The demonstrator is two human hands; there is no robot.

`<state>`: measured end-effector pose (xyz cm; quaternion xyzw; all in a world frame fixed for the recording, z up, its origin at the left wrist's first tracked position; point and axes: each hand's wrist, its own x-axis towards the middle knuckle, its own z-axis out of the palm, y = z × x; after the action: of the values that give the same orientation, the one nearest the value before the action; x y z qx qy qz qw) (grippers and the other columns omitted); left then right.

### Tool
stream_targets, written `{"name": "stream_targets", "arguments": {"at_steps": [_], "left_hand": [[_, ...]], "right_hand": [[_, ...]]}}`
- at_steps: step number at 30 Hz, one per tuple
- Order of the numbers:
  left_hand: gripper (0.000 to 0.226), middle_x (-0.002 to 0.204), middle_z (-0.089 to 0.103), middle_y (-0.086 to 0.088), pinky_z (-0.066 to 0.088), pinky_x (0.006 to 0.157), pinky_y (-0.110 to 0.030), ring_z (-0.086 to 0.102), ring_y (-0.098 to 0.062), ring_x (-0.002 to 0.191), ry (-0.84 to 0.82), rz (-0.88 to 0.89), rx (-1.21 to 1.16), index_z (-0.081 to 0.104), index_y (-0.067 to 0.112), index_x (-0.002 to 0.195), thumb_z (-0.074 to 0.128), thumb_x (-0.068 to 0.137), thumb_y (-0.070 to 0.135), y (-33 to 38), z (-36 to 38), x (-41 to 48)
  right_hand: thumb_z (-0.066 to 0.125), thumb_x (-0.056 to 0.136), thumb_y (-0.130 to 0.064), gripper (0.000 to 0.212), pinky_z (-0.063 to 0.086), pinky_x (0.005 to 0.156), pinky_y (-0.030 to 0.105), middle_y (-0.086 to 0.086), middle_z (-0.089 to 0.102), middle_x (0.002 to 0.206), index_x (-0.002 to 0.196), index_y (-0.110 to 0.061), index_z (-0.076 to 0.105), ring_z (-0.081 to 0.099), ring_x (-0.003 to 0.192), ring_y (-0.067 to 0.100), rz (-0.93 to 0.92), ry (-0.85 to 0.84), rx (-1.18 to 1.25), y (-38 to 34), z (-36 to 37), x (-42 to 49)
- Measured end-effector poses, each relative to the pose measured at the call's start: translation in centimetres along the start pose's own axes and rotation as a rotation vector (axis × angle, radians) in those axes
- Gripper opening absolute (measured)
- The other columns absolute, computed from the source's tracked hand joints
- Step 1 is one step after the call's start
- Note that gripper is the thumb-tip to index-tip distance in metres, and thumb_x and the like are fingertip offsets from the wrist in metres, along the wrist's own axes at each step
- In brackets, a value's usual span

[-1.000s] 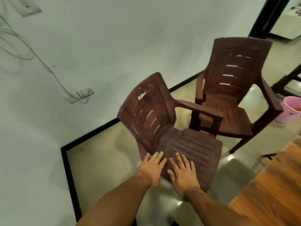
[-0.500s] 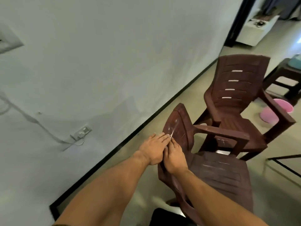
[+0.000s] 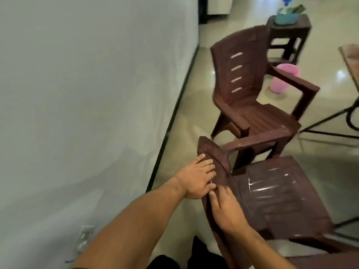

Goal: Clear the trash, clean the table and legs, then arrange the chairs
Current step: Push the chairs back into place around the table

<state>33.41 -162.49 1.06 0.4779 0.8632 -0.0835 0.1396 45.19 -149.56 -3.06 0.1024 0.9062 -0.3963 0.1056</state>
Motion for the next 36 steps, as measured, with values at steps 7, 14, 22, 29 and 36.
{"name": "stream_targets", "arguments": {"at_steps": [7,14,22,29,36], "left_hand": [[0.067,0.159,0.037,-0.005,0.007,0.123,-0.053,0.023,-0.022,0.151,-0.14,0.394,0.082,0.045,0.018,0.148,0.025,0.098,0.059,-1.1,-0.3,5.0],[0.06,0.097,0.068,-0.006,0.046,0.069,-0.037,0.065,-0.03,0.086,-0.165,0.935,0.154,0.061,0.017,0.105,0.027,0.096,0.066,-4.1,-0.4,7.7],[0.058,0.103,0.069,-0.006,0.05,0.073,-0.04,0.068,-0.033,0.093,-0.027,1.15,0.327,0.06,0.018,0.103,0.038,0.09,0.071,-4.8,-2.5,9.4],[0.017,0.098,0.071,-0.002,0.057,0.077,-0.042,0.07,-0.032,0.089,0.26,1.031,0.26,0.058,0.022,0.097,0.052,0.087,0.033,3.1,-11.0,16.2],[0.022,0.099,0.072,-0.003,0.057,0.082,-0.039,0.07,-0.032,0.094,0.055,0.887,0.346,0.064,0.023,0.097,0.056,0.08,0.033,-1.6,-10.8,19.9]], "right_hand": [[0.004,0.083,-0.072,0.088,0.046,0.097,0.038,-0.001,0.045,0.145,0.151,-0.022,0.028,0.05,0.125,0.022,0.228,0.012,-0.253,-2.4,2.6,-3.2],[0.025,0.079,-0.057,0.06,0.049,0.079,0.037,-0.005,0.062,0.122,0.128,-0.031,0.048,0.062,0.108,0.023,0.473,0.135,-0.375,-5.0,3.0,-3.9],[0.043,0.086,-0.03,0.026,0.052,0.072,0.038,-0.001,0.069,0.104,0.107,-0.025,0.056,0.067,0.095,0.026,0.752,0.309,-0.437,-7.4,3.3,-3.4],[0.054,0.085,-0.02,0.015,0.049,0.069,0.035,0.0,0.068,0.095,0.099,-0.025,0.057,0.067,0.089,0.029,0.895,0.593,-0.53,-4.5,-8.9,-5.2],[0.06,0.084,-0.024,0.01,0.048,0.057,0.036,0.001,0.066,0.083,0.093,-0.022,0.056,0.066,0.073,0.027,0.765,0.674,-0.579,-4.8,-6.6,1.0]]}}
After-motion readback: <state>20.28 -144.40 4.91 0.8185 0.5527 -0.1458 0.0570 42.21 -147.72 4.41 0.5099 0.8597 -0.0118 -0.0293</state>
